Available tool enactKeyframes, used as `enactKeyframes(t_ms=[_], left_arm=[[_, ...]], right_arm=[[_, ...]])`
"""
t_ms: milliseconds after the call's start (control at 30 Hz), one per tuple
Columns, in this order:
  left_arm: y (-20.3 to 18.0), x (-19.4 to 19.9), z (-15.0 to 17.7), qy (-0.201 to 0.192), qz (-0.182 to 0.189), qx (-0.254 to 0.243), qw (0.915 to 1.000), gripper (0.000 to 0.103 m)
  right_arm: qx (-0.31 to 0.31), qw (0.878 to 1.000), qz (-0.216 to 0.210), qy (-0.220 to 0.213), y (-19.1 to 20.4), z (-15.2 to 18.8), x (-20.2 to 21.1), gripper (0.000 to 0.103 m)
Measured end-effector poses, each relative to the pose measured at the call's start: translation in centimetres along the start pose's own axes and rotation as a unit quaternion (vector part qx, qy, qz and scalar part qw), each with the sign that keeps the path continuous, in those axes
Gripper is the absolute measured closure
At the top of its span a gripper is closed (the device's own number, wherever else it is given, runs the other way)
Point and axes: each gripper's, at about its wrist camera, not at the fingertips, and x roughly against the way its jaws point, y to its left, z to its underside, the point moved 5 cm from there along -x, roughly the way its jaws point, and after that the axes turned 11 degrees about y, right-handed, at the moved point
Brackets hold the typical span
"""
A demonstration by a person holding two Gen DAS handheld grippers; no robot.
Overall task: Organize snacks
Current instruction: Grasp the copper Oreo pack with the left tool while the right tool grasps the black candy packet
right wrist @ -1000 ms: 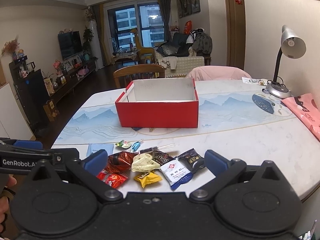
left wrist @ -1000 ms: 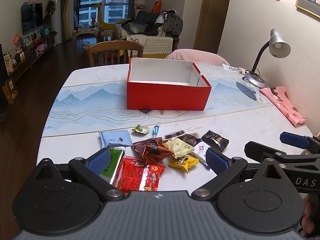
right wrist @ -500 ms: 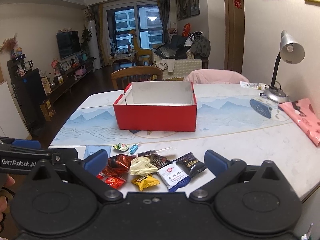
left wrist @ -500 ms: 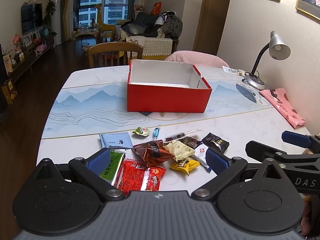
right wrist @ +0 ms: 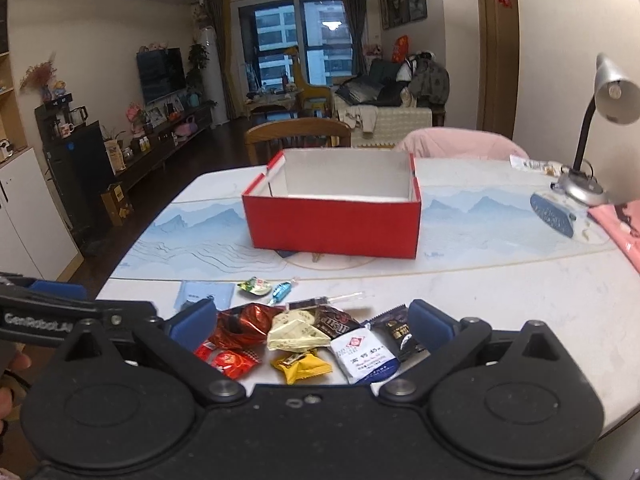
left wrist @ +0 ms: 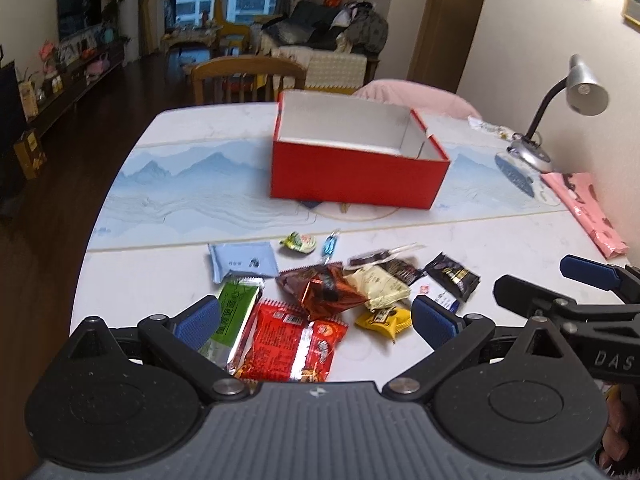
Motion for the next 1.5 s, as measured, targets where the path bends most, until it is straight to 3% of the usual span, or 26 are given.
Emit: enactKeyframes(t_ms=[233, 467, 667, 900, 1033, 1133, 1267, 1400, 1500], left_arm=[[1.7, -3.7, -0.5, 0.061, 0.005, 0.052, 0.9968, 0.001], [1.1, -6.9, -2.6, 0.078, -0.011, 0.057, 0.9952, 0.001], [1.2, -10.3, -5.2, 0.109, -0.019, 0.08, 0.9907, 0.002], [1.4, -14.7, -7.6, 0.188, -0.016, 0.117, 0.9752, 0.004], [1.7, -17.2, -7.9, 0.241, -0.001, 0.136, 0.9609, 0.004], [2.1, -18.4, -7.8, 0.261, -0.008, 0.145, 0.9545, 0.006], [2.1, -19.6, -7.3, 0.285, 0.015, 0.161, 0.9446, 0.01], [1.9, -20.5, -7.0, 0.306, 0.028, 0.173, 0.9356, 0.026], [1.8, -21.0, -6.8, 0.312, 0.03, 0.175, 0.9334, 0.027]], right_arm=[[-0.008, 0.999, 0.015, 0.047, -3.2, 0.3, -4.1, 0.007], [0.031, 0.995, 0.052, 0.081, -7.1, -0.1, -9.4, 0.014], [0.058, 0.991, 0.041, 0.116, -8.8, -0.9, -13.6, 0.022], [0.086, 0.985, 0.02, 0.15, -8.6, -1.1, -16.0, 0.03], [0.095, 0.981, 0.008, 0.17, -8.9, -1.3, -17.3, 0.034], [0.096, 0.978, 0.004, 0.184, -9.2, -1.2, -18.0, 0.039], [0.091, 0.976, 0.001, 0.197, -9.5, -1.0, -18.7, 0.043], [0.09, 0.975, -0.001, 0.204, -9.6, -0.9, -19.0, 0.049], [0.092, 0.974, 0.0, 0.208, -9.8, -0.9, -19.3, 0.051]])
